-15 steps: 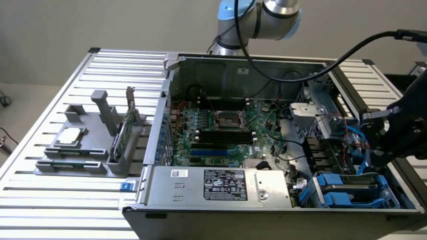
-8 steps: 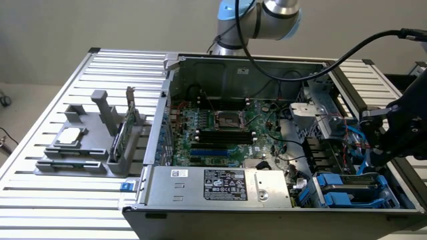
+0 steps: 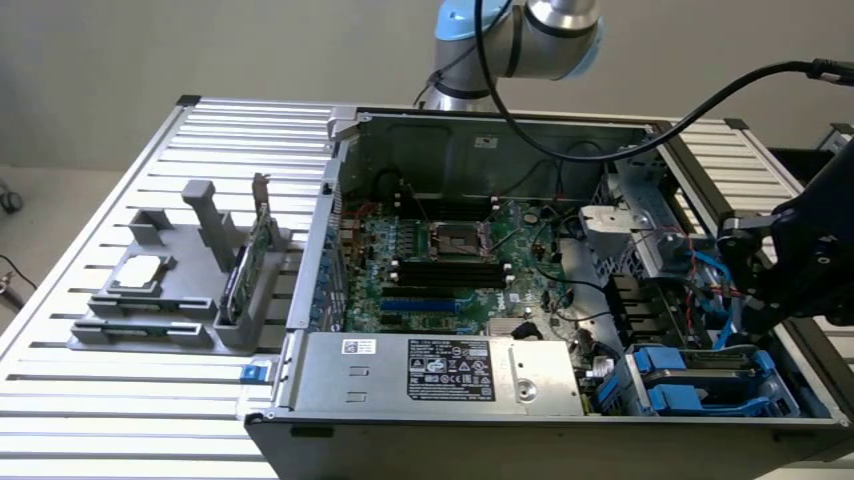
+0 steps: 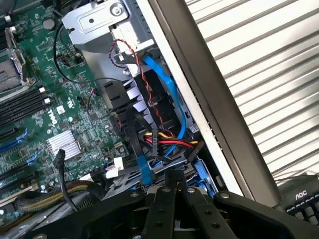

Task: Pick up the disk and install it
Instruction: 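Insert the first disk wire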

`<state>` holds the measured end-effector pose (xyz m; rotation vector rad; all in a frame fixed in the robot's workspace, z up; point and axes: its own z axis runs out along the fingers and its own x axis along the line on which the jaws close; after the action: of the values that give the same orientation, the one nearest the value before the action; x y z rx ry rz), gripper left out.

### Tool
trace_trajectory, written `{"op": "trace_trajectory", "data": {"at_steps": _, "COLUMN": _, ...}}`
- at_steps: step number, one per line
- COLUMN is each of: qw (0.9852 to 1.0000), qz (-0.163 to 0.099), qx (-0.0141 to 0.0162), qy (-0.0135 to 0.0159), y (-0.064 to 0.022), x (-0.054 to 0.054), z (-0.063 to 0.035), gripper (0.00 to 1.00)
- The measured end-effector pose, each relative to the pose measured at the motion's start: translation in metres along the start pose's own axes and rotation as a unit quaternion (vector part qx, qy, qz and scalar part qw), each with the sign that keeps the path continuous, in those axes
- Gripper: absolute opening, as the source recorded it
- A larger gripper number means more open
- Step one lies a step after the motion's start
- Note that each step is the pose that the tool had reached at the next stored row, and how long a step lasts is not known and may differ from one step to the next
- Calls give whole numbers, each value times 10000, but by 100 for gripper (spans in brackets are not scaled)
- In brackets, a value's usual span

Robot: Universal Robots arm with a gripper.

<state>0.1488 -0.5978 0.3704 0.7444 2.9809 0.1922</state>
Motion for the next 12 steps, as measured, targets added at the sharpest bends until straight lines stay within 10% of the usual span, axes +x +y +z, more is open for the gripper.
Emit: {"op": "trace_trajectory", "data": {"at_steps": 12, "qw": 9976, "qz": 683, "qx": -35, "qy": -62, "y": -17, "x": 2, "z": 124, "gripper": 11}}
